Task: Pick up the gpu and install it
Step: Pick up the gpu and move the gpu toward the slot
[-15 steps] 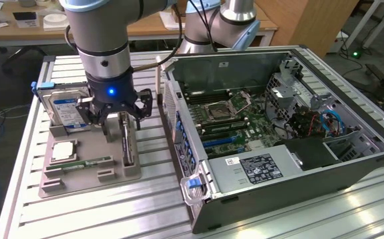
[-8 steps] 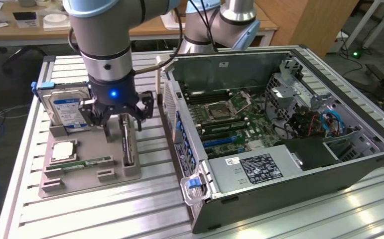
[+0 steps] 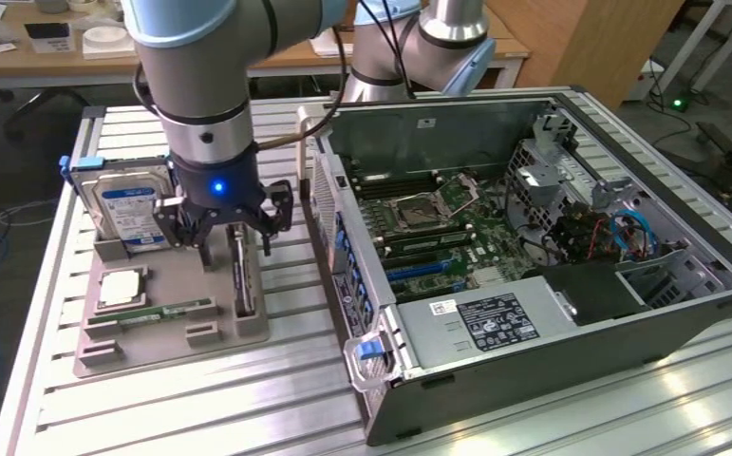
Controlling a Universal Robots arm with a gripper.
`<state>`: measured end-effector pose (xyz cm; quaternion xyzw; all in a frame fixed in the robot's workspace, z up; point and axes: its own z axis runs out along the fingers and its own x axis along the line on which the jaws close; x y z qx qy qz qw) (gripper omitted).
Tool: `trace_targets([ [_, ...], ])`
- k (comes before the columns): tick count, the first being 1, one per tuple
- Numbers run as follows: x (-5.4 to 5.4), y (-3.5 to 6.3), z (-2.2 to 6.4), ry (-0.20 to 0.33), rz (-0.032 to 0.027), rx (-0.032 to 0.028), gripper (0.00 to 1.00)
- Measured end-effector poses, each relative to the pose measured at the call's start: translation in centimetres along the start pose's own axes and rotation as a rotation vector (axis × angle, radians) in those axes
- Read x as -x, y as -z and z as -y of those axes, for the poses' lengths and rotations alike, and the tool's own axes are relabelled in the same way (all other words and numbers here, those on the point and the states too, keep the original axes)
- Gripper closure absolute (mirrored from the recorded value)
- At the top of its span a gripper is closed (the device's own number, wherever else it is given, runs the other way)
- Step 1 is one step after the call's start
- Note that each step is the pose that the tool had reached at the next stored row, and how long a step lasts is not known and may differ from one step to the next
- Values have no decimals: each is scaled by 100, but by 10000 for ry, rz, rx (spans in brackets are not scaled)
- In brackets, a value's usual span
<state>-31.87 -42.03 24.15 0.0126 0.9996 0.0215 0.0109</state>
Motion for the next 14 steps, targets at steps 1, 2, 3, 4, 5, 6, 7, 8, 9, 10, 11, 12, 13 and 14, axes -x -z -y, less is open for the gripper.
trace_targets([
  [1, 0, -10, 0, -1, -1, -1, 24],
  [2, 0, -22, 1, 0, -1, -1, 24],
  [3, 0, -37, 1, -1, -2, -2, 24],
  [4, 0, -55, 2, -1, -2, -3, 24],
  [5, -1, -72, 3, -1, -4, -5, 24],
  [6, -1, -91, 3, -1, -4, -8, 24],
  [7, 0, -109, 4, 0, -6, -10, 24],
  [8, 0, -124, 5, -1, -5, -11, 24],
  [9, 0, -139, 6, 0, -5, -15, 24],
  [10, -3, -273, 12, 1, -4, -57, 24],
  [11, -3, -272, 12, 1, -5, -58, 24],
  [12, -3, -272, 11, 1, -5, -58, 24],
  [13, -3, -273, 12, 1, -4, -58, 24],
  [14, -3, -273, 11, 1, -4, -57, 24],
])
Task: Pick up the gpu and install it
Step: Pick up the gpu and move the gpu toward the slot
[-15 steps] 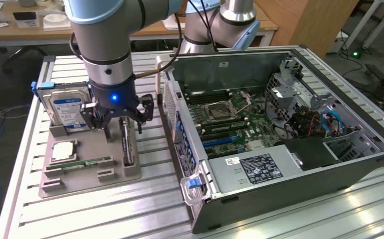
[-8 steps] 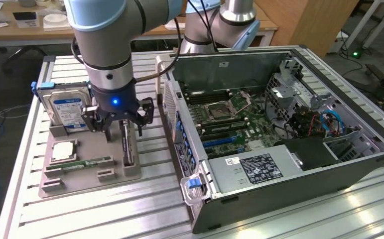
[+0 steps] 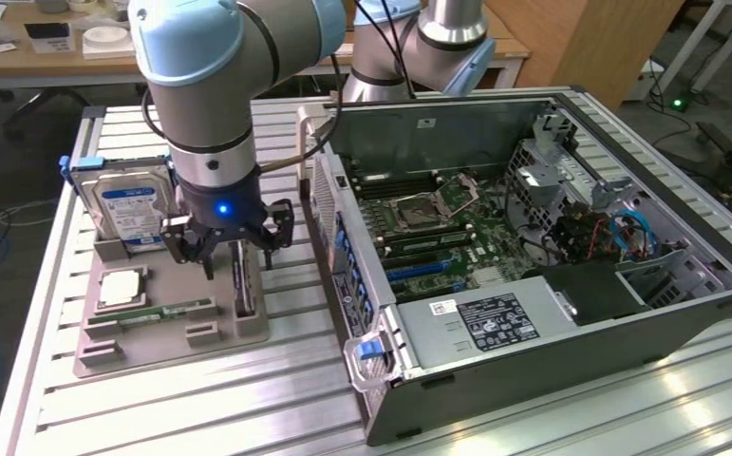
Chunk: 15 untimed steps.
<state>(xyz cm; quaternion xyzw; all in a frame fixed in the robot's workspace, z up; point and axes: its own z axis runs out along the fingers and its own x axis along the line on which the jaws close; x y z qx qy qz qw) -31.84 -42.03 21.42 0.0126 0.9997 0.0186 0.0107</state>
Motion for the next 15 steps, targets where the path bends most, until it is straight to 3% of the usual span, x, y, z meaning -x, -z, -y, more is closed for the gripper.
trace_targets([
  [15, 0, 0, 0, 0, 0, 0, 24],
])
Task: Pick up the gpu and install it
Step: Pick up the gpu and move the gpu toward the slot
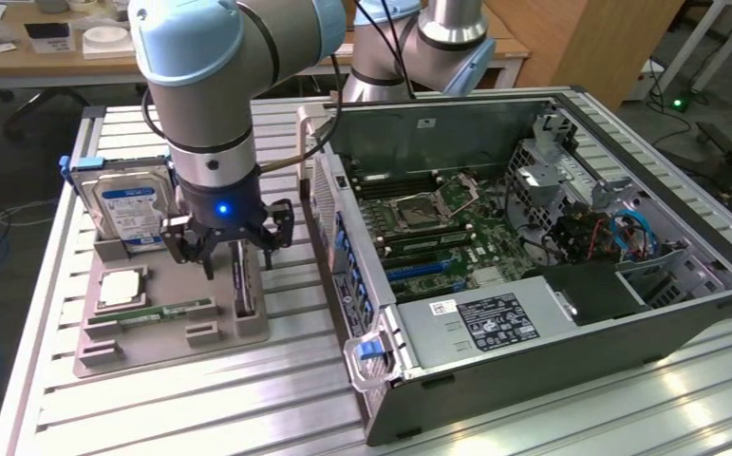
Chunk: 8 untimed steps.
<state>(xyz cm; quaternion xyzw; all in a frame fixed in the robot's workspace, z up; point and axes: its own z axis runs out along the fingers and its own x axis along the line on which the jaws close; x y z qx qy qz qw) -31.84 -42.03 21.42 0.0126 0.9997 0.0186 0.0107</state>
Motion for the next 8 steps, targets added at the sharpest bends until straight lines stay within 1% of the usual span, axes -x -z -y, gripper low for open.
trace_targets([
  [2, 0, 0, 0, 0, 1, 0, 25],
  [4, 0, 0, 0, 0, 0, 0, 37],
  [6, 0, 0, 0, 0, 0, 0, 37],
  [8, 0, 0, 0, 0, 0, 0, 49],
])
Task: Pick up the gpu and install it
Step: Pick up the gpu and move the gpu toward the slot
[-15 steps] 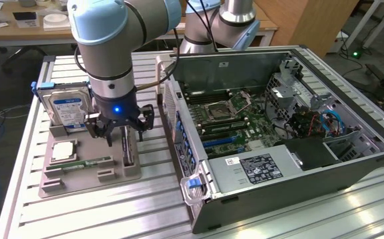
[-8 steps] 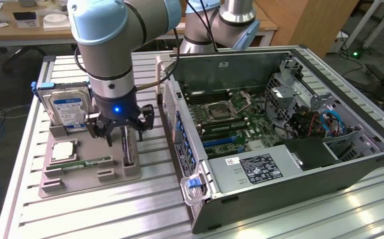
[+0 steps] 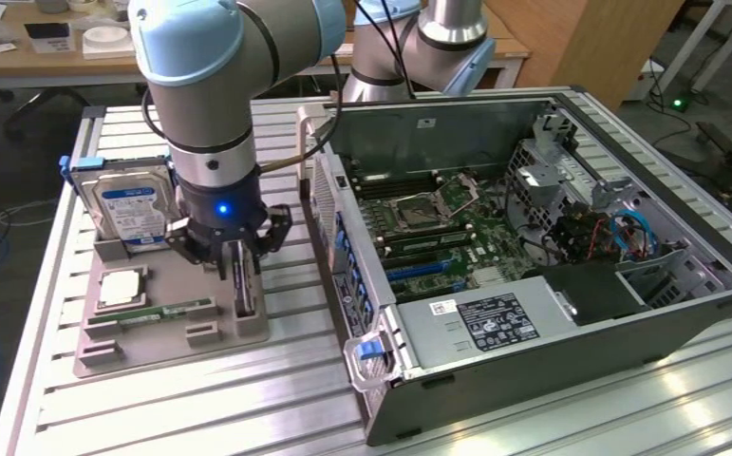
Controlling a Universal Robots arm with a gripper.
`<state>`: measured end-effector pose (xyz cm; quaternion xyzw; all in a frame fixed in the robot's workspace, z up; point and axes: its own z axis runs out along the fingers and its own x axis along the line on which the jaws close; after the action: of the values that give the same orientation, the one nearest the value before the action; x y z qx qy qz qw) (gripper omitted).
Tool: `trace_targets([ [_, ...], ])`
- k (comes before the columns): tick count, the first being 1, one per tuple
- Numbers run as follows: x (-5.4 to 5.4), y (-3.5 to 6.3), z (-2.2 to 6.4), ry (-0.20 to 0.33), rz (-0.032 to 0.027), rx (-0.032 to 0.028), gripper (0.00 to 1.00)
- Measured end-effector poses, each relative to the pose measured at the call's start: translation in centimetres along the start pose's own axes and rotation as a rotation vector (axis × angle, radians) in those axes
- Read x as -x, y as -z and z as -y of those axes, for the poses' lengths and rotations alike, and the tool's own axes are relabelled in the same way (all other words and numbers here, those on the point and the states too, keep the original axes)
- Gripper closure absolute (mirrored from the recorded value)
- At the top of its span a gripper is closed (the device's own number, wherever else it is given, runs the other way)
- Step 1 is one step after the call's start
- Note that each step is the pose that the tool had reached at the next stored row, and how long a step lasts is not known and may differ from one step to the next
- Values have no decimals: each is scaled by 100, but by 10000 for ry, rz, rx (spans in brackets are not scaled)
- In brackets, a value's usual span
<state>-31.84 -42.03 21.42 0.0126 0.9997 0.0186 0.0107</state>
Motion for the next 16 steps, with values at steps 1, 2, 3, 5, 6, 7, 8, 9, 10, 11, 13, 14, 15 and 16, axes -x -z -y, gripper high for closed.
trace_targets([
  [1, 0, 0, 0, 0, 0, 0, 49],
  [2, 0, 0, 0, 0, 0, 0, 56],
  [3, 0, 0, 0, 1, 1, 0, 56],
  [5, 4, -3, -1, -1, 2, 2, 56],
  [6, 5, -5, -1, -2, 0, 1, 56],
  [7, 6, -9, 0, -1, 0, 0, 56],
  [8, 6, -12, 0, 0, 0, 0, 56],
  [9, 6, -15, 1, 0, -1, -1, 56],
  [10, 6, -19, 1, 0, -1, 0, 56],
  [11, 6, -21, 1, 0, -1, -1, 56],
  [13, 6, -21, 1, 0, -1, -1, 56],
  [14, 7, -22, -1, 1, 1, 0, 56],
  [15, 7, -23, -3, 1, 2, 1, 56],
  [16, 7, -24, -5, 1, 2, 1, 56],
])
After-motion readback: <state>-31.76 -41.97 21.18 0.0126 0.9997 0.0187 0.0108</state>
